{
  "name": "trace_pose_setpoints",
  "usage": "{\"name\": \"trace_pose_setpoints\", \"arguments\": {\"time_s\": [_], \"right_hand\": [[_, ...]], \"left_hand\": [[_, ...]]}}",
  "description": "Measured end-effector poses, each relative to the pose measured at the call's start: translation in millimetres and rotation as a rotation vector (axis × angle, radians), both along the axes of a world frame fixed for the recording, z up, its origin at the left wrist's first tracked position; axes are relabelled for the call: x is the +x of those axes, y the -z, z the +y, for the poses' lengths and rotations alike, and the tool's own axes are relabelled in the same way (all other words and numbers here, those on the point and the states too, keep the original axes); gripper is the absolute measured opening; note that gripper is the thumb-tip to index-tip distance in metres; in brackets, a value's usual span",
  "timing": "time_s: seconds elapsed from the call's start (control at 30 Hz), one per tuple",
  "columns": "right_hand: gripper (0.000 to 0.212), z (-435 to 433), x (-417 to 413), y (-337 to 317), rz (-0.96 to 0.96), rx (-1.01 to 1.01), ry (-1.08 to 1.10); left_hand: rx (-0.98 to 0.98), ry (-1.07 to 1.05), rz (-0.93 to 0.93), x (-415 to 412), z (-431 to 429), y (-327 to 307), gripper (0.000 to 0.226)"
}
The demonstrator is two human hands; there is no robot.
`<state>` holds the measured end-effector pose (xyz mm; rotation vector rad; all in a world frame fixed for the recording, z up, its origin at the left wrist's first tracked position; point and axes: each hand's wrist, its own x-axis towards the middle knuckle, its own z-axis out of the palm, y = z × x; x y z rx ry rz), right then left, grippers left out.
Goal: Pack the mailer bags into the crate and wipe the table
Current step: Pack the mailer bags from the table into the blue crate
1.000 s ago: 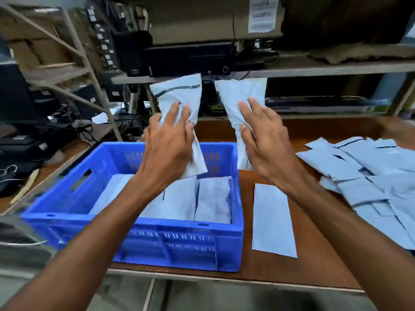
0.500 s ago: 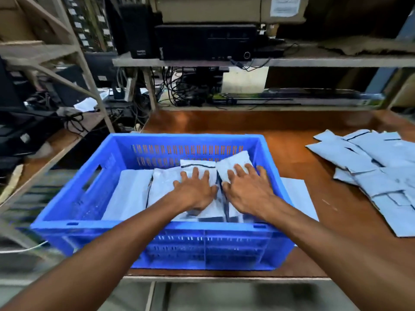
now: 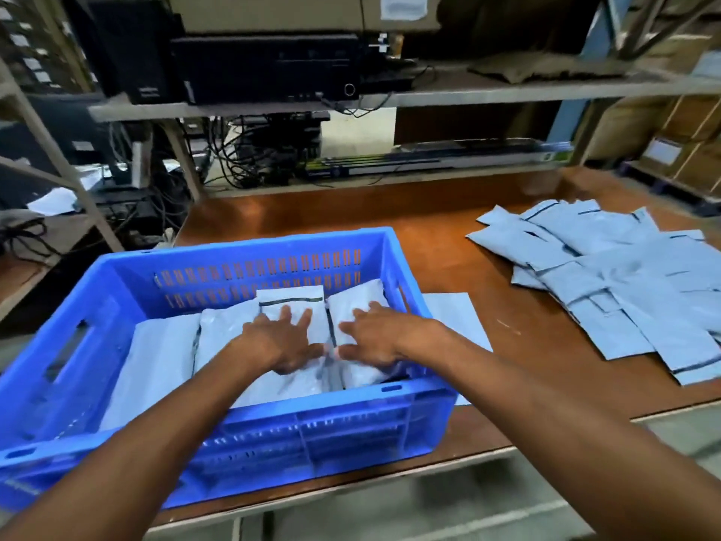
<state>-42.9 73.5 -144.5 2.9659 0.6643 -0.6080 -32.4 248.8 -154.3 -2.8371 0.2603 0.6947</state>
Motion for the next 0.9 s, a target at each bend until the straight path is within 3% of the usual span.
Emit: {"name": "trace_pose_setpoints", "arguments": {"time_s": [0.07, 0.13, 0.23, 0.3, 0.4, 0.57, 0.67, 0.8, 0.9], "right_hand": [[0.043, -22, -2, -27, -0.301, 0.316, -0.016], [0.034, -62, -2, -51, -0.538, 0.512, 0.067], [0.031, -147, 1, -60, -0.644, 0.672, 0.304], [0.027, -207, 0, -48, -0.652, 0.649, 0.443], [0.019, -288, -9, -10, -0.525, 0.582, 0.646], [0.033, -387, -26, 60, -0.347, 0.469, 0.822], [0.039, -409, -14, 87, -0.305, 0.435, 0.795], [0.048, -422, 47, 89, -0.515, 0.353, 0.592], [0.051, -427, 103, 81, -0.563, 0.298, 0.535]], "left_hand": [[-0.160, 0.022, -0.273, 1, -18, -20, 0.073], [-0.384, 0.073, -0.520, -3, -51, -39, 0.064], [-0.612, 0.213, -0.660, -25, -124, -59, 0.059], [-0.681, 0.262, -0.634, -43, -181, -58, 0.056], [-0.624, 0.285, -0.524, -59, -257, -33, 0.054], [-0.502, 0.131, -0.274, -49, -311, 51, 0.050], [-0.403, -0.012, -0.239, -32, -311, 96, 0.064], [-0.379, -0.110, -0.328, -10, -308, 126, 0.069], [-0.388, -0.121, -0.333, 1, -309, 147, 0.072]]}}
